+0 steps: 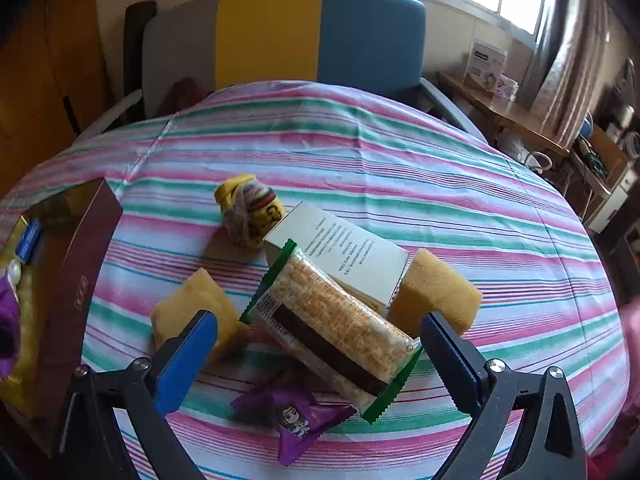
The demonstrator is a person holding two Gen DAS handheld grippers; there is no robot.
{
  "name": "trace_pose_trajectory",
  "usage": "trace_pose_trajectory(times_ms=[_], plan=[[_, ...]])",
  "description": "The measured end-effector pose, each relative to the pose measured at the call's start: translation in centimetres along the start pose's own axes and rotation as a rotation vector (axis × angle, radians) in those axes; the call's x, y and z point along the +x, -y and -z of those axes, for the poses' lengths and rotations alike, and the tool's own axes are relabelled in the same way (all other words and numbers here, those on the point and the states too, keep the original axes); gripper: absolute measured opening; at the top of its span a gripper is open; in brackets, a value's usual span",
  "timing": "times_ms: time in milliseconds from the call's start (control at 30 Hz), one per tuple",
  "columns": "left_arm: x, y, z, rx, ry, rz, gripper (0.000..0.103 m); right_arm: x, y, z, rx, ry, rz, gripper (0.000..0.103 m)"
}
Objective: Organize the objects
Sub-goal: 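Grasp the purple candy packet with left gripper while right gripper grasps the rice-cracker bar, then lower the purple packet into the gold tray and open the left gripper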
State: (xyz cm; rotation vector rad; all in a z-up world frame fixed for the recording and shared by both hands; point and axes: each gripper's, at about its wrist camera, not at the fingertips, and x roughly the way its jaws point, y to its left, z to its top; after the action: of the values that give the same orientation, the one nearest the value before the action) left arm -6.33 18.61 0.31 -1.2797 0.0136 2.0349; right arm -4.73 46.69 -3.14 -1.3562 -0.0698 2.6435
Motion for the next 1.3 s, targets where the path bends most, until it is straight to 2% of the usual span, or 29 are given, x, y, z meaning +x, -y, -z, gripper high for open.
trace_pose_trajectory(times_ms=[200,300,367,467,533,700,833,933,1133,1200,1233,1267,1300], plan=[[-1.3,-3.0,2.2,-0.098,0.013,0.008,0.030,1.8,-0.9,-0.7,-0.241,-0.136,0.057,0.103],[-1.7,-3.8,2.8,-0.134,0.019,0.009,0.030,3.2,-0.3,-0.8,-0.258,-0.195,0.053,0.098],[-2.0,-4.1,3.1,-0.140,0.025,0.009,0.030,3.8,0.2,-0.8,-0.224,-0.222,0.043,0.055],[-2.5,-4.4,3.6,-0.147,0.036,0.002,0.030,2.9,1.0,-0.8,-0.140,-0.185,0.018,0.036],[-2.7,-4.7,3.8,-0.153,0.042,-0.002,0.030,2.0,0.7,-0.6,-0.137,-0.170,0.039,0.033],[-3.2,-5.5,4.5,-0.182,0.057,-0.003,0.030,-1.2,0.0,-0.4,-0.111,-0.108,0.047,0.033],[-3.7,-5.8,4.9,-0.191,0.070,-0.006,0.030,-4.4,-2.9,-0.2,-0.134,-0.063,-0.062,0.033],[-3.9,-6.0,5.2,-0.201,0.075,-0.007,0.030,-4.4,-6.0,1.1,-0.199,-0.100,-0.103,0.033],[-4.3,-6.2,5.6,-0.206,0.080,-0.016,0.030,-1.9,-10.0,3.5,-0.272,-0.217,-0.213,0.034],[-4.4,-6.3,5.7,-0.211,0.080,-0.020,0.030,-1.7,-10.8,4.0,-0.289,-0.230,-0.261,0.048],[-4.3,-6.3,5.7,-0.211,0.080,-0.021,0.030,-1.7,-11.0,4.2,-0.296,-0.225,-0.273,0.069],[-4.3,-6.3,5.7,-0.212,0.080,-0.023,0.030,-1.7,-11.2,4.2,-0.304,-0.214,-0.272,0.083],[-4.3,-6.3,5.8,-0.212,0.079,-0.025,0.030,-1.8,-11.3,4.2,-0.314,-0.202,-0.267,0.085]])
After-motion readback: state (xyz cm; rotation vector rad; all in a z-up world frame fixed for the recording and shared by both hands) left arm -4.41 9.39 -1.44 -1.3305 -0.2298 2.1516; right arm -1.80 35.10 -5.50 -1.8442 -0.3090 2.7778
